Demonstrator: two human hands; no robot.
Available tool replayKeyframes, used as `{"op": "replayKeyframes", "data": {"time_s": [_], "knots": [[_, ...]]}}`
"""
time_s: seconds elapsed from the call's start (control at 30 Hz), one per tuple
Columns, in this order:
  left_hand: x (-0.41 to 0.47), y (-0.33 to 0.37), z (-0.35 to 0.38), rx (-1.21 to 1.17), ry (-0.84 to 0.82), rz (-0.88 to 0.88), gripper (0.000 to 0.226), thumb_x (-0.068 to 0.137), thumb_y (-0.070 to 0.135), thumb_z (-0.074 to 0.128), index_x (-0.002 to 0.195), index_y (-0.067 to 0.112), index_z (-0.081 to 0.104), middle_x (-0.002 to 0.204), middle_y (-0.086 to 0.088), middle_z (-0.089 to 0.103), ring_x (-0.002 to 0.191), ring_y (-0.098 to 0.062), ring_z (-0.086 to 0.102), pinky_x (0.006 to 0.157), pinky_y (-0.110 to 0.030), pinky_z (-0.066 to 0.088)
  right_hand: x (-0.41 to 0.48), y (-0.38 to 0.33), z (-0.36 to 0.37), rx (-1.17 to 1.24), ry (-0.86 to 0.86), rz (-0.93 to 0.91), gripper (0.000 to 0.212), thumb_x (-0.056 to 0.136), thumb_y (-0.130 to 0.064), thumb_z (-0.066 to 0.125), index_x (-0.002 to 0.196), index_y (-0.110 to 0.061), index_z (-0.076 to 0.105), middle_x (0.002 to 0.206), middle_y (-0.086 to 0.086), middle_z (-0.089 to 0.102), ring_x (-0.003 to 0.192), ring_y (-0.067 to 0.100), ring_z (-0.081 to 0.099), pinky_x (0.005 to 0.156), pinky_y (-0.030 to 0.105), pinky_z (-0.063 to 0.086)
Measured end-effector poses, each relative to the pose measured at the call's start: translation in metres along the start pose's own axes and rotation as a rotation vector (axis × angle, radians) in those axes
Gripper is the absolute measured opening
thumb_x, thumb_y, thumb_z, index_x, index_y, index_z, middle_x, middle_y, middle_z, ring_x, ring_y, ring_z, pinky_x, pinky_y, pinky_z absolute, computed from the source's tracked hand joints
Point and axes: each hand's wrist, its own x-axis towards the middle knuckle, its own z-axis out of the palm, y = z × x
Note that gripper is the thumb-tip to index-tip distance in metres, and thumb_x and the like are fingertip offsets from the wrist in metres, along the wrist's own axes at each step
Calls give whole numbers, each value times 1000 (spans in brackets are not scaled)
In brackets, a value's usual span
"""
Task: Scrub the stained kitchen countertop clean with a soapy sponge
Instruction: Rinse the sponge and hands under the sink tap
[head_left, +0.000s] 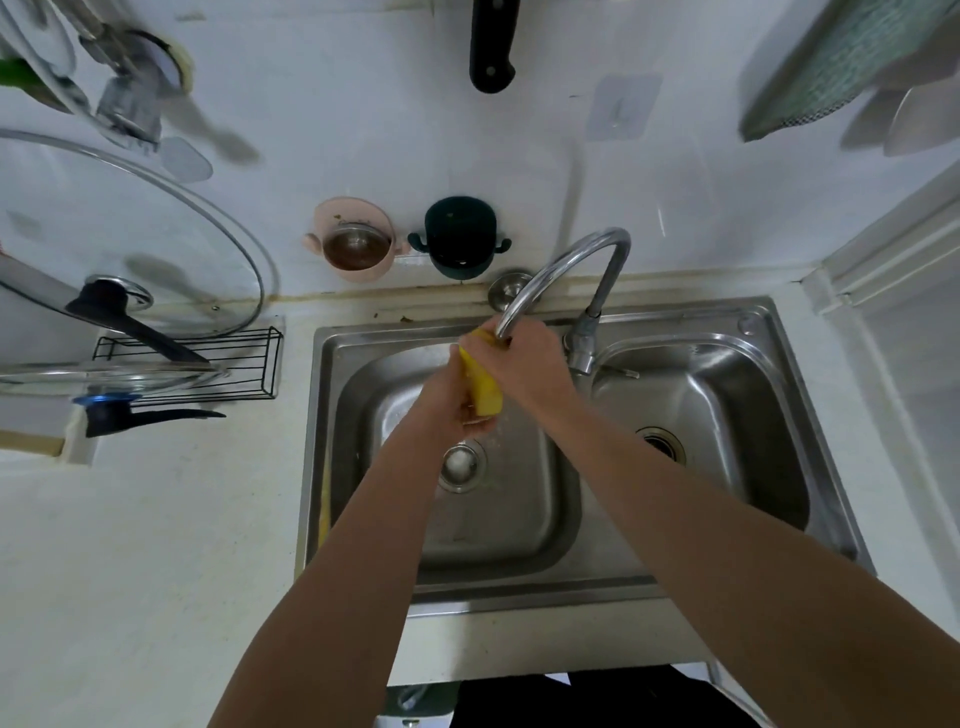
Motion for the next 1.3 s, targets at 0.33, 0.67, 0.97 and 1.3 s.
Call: {"op": "replayKeyframes", "data": {"time_s": [0.33, 0.67, 0.97, 1.3], "knots": [[-11, 6, 24, -289, -249, 43, 67, 105, 63, 34, 132, 8, 63, 123, -18, 72, 105, -31, 74, 81, -44, 61, -16, 19, -9, 108, 28, -26, 15, 94, -38, 60, 80, -32, 56, 74, -13, 56, 72, 7, 55, 70, 30, 49], [-26, -6, 25, -226, -351, 93, 42, 102, 41, 53, 130, 12, 62, 121, -16, 71, 104, -33, 73, 75, -48, 61, -11, 37, -5, -168, -164, 58, 43, 103, -41, 30, 120, -16, 62, 120, 6, 61, 114, 25, 55, 98, 42, 45], [-11, -13, 17, -360, -295, 137, 13, 102, 12, 59, 110, 9, 68, 104, -11, 75, 93, -23, 74, 75, -37, 62, -16, 29, -4, 440, 10, 370, 40, 104, -35, 34, 98, -14, 67, 93, 3, 68, 83, 14, 61, 78, 34, 48], [22, -12, 23, -129, -148, 43, 27, 107, 37, 51, 90, 18, 60, 67, 5, 44, 42, -3, 36, 32, -16, 29, -34, 92, -14, 398, -58, 613, 39, 99, -34, 46, 73, -16, 68, 65, -1, 67, 62, 15, 60, 64, 31, 46]]}}
